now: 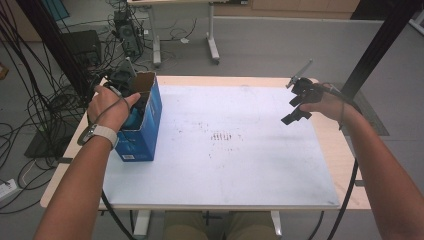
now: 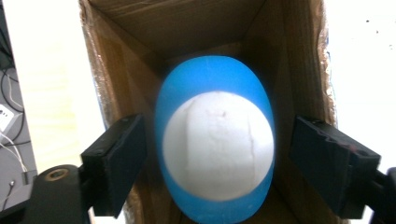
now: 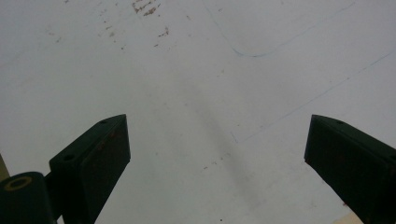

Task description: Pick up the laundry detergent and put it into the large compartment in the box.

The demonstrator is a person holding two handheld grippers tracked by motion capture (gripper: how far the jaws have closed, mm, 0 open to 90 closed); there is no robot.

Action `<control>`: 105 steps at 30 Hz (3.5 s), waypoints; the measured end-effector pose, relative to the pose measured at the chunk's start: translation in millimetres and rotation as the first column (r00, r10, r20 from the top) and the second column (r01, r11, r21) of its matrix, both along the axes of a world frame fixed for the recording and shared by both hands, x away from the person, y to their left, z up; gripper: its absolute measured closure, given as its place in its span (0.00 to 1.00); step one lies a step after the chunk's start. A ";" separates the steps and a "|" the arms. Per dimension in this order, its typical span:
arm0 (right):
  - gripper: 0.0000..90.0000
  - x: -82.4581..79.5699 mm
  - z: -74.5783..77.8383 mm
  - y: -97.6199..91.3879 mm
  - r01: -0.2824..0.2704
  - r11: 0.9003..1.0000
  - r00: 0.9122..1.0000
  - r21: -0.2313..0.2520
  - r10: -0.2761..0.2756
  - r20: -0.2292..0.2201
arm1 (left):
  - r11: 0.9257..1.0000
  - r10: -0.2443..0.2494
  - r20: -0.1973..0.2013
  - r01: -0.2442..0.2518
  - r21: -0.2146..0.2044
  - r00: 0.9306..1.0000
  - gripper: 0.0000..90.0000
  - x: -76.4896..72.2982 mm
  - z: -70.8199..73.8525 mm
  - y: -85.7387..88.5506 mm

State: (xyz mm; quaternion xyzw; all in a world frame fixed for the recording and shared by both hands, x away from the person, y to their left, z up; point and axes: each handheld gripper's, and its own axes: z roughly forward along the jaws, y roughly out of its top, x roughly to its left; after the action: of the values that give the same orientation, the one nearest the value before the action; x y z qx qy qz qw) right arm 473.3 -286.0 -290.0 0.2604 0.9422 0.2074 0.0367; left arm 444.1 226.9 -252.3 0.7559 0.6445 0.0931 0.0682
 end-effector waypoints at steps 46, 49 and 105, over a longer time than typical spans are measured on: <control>0.08 -5.0 5.6 -6.8 0.015 1.000 1.000 -0.009 -0.015 0.007 | 0.915 -0.399 0.146 0.404 -0.005 0.905 0.05 -27.2 94.7 -55.6; 0.08 -4.6 5.1 -6.3 0.014 1.000 1.000 -0.010 -0.014 0.006 | 0.902 -0.426 0.145 0.431 -0.003 0.893 0.05 -27.5 97.3 -63.0; 0.08 -5.1 4.0 -5.2 0.019 1.000 1.000 -0.006 -0.019 0.003 | 0.451 -0.892 -0.025 0.892 -0.034 0.451 0.07 -30.2 59.0 -173.2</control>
State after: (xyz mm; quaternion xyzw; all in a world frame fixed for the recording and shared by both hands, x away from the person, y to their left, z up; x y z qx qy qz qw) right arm 468.2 -291.1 -286.0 0.2690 0.9402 0.2047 0.0408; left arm 413.9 53.7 -193.4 0.9825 0.1550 0.0238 0.1001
